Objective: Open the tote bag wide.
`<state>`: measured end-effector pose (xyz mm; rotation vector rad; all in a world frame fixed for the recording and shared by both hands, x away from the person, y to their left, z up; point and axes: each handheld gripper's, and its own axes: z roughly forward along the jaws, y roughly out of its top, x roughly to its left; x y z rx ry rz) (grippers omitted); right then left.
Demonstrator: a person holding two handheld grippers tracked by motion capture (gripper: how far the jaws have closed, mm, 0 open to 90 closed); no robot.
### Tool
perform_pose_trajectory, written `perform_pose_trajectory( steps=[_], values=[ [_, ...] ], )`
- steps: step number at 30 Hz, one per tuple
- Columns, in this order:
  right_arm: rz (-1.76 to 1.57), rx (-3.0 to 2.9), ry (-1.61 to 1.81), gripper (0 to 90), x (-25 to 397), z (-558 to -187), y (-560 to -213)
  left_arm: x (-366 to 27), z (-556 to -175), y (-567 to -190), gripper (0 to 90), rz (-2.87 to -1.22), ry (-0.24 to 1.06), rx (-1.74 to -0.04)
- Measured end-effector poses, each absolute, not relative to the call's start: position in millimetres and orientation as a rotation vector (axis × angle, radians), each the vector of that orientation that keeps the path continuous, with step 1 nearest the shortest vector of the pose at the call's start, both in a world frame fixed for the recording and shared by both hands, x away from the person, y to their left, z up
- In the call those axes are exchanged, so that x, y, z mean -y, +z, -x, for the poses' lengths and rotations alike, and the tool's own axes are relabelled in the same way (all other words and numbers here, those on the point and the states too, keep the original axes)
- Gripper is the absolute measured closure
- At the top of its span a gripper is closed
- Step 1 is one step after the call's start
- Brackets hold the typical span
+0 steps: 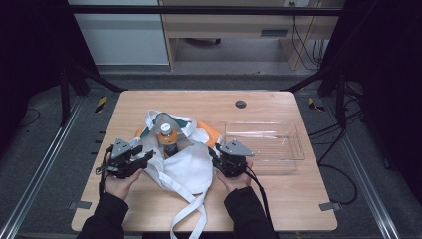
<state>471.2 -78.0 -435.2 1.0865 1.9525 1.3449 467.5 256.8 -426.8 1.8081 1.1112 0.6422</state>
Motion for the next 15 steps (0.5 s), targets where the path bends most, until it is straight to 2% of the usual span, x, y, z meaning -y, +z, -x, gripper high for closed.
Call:
perform_pose_trajectory(
  steps=[1,2,3,7,15],
  values=[
    [-1.087,-1.952,1.345,66.1,78.0,-471.2,-435.2,-256.8,-467.5,-426.8,49.6,-1.808,0.642,-1.111],
    [-1.075,-1.95,1.354,60.8,83.9,-467.4,-428.9,-257.1,-465.2,-420.8,48.7,-1.796,0.649,-1.086],
    [-1.075,-1.95,1.354,60.8,83.9,-467.4,-428.9,-257.1,-465.2,-420.8,48.0,-1.796,0.649,-1.086],
    [-1.07,-1.946,1.383,49.6,101.9,-460.5,-415.8,-255.8,-459.8,-408.2,44.7,-1.767,0.665,-1.044],
    [-1.111,-1.92,1.374,37.8,126.0,-457.9,-410.4,-250.5,-455.2,-392.3,37.9,-1.746,0.645,-1.004]
  ],
)
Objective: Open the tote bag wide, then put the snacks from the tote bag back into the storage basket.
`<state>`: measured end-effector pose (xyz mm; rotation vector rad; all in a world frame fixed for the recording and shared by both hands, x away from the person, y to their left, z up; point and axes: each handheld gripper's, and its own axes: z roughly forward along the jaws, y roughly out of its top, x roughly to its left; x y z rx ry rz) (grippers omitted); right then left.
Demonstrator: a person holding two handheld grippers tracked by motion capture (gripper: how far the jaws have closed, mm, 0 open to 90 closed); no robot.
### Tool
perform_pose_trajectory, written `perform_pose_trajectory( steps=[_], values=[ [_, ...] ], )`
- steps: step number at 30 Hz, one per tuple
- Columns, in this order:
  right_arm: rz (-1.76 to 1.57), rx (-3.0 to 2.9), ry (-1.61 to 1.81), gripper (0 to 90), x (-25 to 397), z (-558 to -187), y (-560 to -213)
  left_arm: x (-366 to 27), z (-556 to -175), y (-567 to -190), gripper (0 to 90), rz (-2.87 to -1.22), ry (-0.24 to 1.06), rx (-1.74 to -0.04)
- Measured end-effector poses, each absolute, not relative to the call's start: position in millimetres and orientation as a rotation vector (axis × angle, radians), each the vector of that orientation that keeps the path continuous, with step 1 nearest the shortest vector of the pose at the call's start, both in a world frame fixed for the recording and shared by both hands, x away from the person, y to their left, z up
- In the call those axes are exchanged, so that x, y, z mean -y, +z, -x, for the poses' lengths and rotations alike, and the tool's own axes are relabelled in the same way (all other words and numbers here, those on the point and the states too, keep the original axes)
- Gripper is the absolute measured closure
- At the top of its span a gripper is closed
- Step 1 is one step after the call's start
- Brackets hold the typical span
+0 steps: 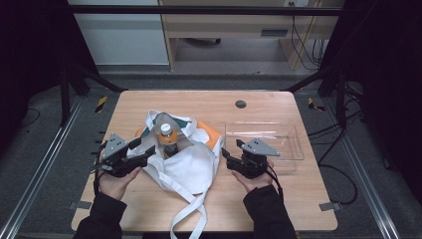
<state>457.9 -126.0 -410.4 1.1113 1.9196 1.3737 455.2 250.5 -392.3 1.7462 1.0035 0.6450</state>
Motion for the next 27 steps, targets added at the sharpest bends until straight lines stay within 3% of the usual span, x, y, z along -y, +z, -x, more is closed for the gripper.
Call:
perform_pose_trajectory(
  steps=[27],
  values=[
    [-1.063,-2.021,1.378,16.9,191.2,-414.2,-429.7,-232.2,-463.3,-380.3,32.9,-1.778,0.653,-0.966]
  ],
)
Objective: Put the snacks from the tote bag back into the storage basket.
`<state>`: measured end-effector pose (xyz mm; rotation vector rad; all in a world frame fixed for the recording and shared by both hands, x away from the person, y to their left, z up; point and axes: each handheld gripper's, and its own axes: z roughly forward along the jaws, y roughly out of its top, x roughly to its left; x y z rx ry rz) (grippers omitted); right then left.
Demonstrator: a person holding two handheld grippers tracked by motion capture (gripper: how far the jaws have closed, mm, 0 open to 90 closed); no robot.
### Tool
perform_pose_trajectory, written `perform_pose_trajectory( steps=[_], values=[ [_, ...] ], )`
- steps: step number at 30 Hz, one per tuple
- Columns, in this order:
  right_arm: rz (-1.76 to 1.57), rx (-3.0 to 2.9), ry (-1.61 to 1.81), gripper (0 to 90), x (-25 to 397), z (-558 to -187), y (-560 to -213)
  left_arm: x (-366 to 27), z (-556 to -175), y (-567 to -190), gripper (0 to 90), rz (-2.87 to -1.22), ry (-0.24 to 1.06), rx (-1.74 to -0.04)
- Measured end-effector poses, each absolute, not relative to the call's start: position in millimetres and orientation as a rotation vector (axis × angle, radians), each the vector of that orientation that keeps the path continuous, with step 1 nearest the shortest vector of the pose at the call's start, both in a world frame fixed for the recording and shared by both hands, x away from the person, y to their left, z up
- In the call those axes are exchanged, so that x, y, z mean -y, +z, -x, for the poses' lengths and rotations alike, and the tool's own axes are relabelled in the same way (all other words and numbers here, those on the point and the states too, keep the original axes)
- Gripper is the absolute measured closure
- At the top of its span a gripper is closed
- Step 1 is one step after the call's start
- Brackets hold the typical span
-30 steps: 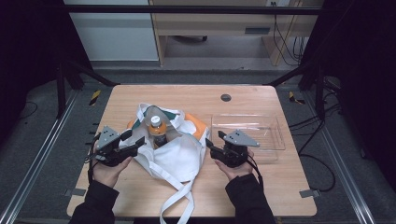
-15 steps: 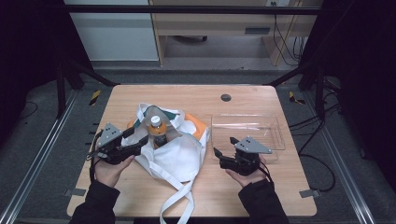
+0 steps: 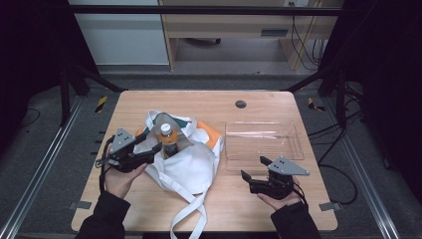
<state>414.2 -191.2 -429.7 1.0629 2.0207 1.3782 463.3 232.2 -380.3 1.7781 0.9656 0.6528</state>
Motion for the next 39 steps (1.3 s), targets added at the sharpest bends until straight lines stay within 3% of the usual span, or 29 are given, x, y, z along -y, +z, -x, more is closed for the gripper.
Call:
perform_pose_trajectory(
  steps=[21,39],
  values=[
    [-1.142,-2.015,1.347,15.2,229.2,-391.8,-441.0,-212.6,-482.6,-376.7,31.3,-1.763,0.674,-0.965],
    [-1.132,-2.044,1.326,16.3,232.2,-382.9,-448.9,-200.9,-504.2,-392.4,43.1,-1.764,0.701,-0.998]
  ],
)
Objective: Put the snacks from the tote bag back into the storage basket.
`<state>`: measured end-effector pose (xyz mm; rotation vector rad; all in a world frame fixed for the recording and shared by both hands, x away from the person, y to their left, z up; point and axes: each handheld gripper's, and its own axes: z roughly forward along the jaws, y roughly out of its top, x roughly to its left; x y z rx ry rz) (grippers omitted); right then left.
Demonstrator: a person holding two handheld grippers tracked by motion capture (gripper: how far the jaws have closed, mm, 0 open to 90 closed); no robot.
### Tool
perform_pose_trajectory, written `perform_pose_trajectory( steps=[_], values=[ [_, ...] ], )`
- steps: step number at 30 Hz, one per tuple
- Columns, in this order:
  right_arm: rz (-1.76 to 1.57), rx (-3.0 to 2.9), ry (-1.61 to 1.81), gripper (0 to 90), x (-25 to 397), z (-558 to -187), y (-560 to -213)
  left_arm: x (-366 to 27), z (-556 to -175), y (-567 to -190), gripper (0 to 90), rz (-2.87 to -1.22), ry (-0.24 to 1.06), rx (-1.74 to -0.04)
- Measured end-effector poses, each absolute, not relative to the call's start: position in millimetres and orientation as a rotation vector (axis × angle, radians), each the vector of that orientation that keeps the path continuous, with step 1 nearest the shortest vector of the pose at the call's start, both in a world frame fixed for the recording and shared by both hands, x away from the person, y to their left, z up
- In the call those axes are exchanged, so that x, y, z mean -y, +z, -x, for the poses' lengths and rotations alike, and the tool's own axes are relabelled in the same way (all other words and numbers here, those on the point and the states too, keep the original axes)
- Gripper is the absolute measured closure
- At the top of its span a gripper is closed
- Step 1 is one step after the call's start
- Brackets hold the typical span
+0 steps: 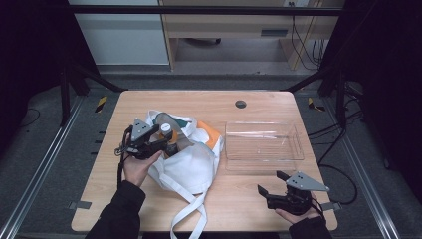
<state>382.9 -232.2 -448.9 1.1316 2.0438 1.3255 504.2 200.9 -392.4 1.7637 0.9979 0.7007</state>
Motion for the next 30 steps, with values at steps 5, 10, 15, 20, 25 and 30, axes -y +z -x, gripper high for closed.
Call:
perform_pose_trajectory(
  steps=[5,10,15,20,25,30],
  values=[
    [-1.13,-2.044,1.325,16.8,232.3,-383.3,-450.2,-197.8,-509.1,-396.6,48.9,-1.783,0.709,-0.995],
    [-1.134,-2.045,1.316,16.9,232.7,-384.4,-451.5,-196.7,-513.1,-399.4,53.5,-1.787,0.712,-1.004],
    [-1.132,-2.058,1.299,16.8,231.1,-385.7,-453.2,-197.7,-516.1,-400.2,57.7,-1.772,0.705,-1.0],
    [-1.137,-2.059,1.294,16.7,231.1,-386.1,-453.6,-197.1,-516.9,-400.0,58.0,-1.774,0.705,-0.999],
    [-1.138,-2.058,1.293,16.7,231.4,-386.5,-454.0,-196.3,-516.9,-399.5,58.3,-1.777,0.706,-1.0],
    [-1.143,-2.058,1.292,16.7,231.6,-386.6,-454.1,-196.6,-516.9,-399.4,58.5,-1.777,0.709,-1.001]
  ],
)
